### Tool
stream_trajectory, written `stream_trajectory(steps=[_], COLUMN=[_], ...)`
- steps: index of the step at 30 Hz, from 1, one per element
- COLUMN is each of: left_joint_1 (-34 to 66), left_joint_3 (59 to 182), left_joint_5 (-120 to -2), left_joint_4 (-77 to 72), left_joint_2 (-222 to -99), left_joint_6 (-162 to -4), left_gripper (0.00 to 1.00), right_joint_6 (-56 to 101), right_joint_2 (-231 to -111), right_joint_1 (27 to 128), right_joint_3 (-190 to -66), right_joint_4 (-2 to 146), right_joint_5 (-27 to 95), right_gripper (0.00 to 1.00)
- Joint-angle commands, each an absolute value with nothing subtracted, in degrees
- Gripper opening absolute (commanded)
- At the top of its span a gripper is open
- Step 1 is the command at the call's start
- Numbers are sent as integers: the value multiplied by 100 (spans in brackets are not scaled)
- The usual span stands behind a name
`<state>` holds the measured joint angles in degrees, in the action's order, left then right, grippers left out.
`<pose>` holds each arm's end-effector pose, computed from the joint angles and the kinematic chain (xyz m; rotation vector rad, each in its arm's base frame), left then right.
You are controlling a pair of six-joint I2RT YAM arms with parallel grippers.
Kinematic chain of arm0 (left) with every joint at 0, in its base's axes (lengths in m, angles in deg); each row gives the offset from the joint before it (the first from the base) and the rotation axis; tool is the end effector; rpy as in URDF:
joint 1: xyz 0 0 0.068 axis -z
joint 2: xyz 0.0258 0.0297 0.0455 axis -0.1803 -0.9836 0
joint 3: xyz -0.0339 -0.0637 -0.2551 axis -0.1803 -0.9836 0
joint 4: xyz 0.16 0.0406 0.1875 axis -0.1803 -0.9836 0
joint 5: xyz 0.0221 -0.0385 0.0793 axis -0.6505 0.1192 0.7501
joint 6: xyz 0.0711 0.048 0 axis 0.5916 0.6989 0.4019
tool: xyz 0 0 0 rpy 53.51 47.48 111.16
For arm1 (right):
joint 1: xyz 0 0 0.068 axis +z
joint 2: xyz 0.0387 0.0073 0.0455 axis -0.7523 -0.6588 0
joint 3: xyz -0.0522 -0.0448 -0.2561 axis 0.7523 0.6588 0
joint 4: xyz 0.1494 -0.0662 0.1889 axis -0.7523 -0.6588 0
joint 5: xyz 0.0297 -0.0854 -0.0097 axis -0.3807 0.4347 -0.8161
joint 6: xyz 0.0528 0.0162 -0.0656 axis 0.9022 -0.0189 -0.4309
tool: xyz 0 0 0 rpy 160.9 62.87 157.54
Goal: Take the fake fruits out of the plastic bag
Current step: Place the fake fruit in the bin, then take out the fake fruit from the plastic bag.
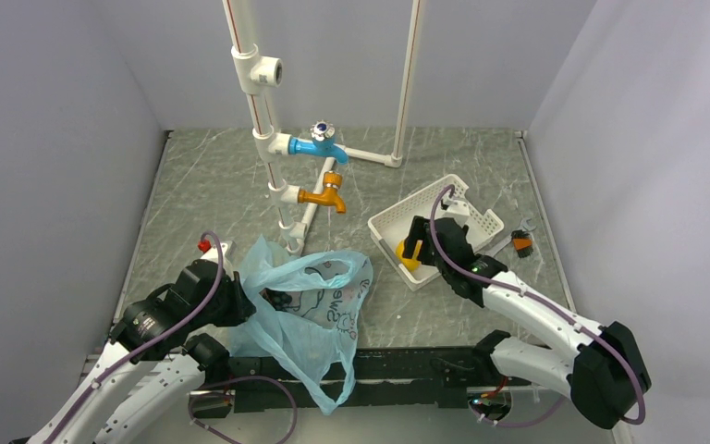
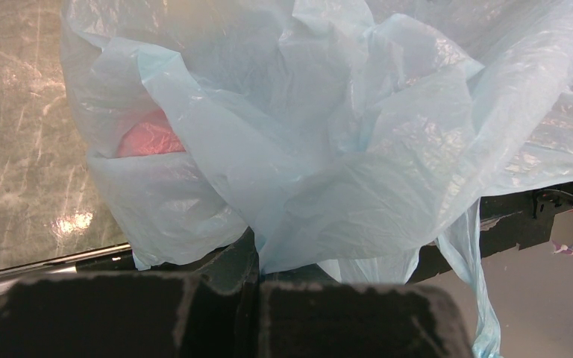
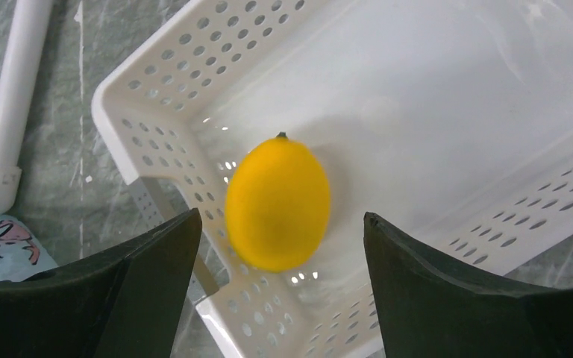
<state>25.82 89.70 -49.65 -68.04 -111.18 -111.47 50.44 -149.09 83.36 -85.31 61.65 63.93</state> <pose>0.0814 -0.0549 0.2343 -0.1080 2.4815 -0.5370 0.2125 0.1118 0.1965 0.2123 2.1700 0.2597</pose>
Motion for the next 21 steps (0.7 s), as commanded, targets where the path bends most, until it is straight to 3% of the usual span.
stream_trajectory(steps=[1, 14, 21], left_joint_1=[2585, 2591, 2586], left_joint_3=[9003, 9012, 9015], left_joint_5=[-4921, -4910, -4919], left_joint_4=[-6773, -6782, -6781], left_joint_2=[-11129, -11130, -11212], left_joint_6=[-11148, -11165, -11157], left_gripper=[0, 0, 0], right_joint_6=[4768, 3996, 3852], right_joint_2=[-14669, -13032, -12921], right_joint_1=[8316, 8464, 10043], right_joint_3=[-8815, -8026, -8274], right_joint_4=[6399, 8268, 8777], right_joint_5=[5915, 1769, 1873], right_gripper=[84, 99, 99])
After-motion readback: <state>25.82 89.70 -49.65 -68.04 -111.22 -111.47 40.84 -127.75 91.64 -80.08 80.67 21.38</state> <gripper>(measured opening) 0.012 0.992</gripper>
